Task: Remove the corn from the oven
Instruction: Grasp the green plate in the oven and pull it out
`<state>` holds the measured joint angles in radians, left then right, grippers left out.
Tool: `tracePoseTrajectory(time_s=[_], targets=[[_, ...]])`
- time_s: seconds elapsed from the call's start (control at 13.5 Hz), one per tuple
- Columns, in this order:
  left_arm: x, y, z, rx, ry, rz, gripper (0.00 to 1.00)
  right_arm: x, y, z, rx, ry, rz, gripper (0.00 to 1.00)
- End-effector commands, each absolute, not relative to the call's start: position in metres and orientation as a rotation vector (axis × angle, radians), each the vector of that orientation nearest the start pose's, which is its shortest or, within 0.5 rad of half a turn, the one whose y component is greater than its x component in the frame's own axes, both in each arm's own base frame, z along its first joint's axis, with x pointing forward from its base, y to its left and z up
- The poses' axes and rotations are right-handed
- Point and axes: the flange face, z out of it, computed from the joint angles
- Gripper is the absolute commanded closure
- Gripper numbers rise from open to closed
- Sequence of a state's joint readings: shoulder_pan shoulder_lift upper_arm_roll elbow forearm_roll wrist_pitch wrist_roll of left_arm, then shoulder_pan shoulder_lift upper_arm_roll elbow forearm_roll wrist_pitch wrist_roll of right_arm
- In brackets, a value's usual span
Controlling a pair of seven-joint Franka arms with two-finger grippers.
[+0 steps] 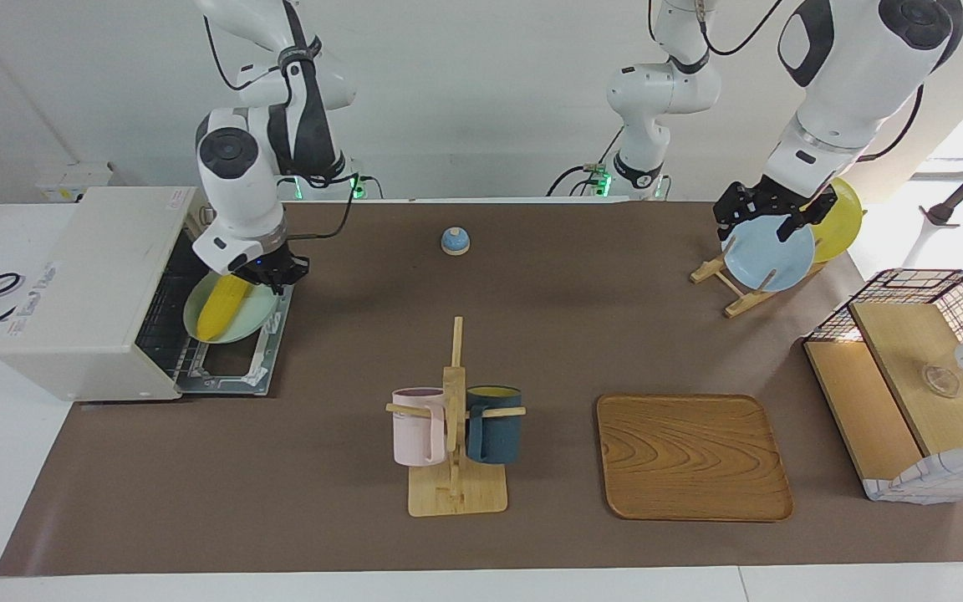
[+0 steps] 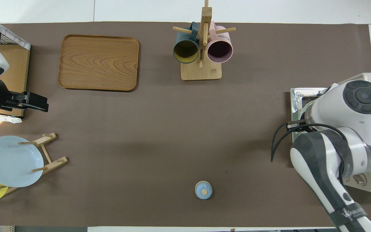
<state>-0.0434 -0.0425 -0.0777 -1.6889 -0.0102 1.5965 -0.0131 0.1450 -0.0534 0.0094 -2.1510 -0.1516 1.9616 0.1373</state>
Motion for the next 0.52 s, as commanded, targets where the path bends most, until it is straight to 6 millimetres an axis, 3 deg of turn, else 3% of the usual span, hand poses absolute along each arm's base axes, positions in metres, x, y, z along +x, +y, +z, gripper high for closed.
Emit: tracePoseTrajectory(time_s=[0.0, 0.3, 0.44], targets=[[0.536, -0.064, 0.596, -3.116, 0.178, 0.075, 0.0, 0.527, 0.105, 0.412, -3.331, -0.133, 0.251, 1.0], [0.535, -0.064, 0.596, -3.116, 0.178, 0.08, 0.0, 0.532, 0.192, 0.411, -3.364, -0.091, 0.234, 1.0], [0.536, -0.064, 0.597, -3.117, 0.178, 0.073, 0.0, 0.538, 0.263, 0.408, -3.4, 0.021, 0.243, 1.0]])
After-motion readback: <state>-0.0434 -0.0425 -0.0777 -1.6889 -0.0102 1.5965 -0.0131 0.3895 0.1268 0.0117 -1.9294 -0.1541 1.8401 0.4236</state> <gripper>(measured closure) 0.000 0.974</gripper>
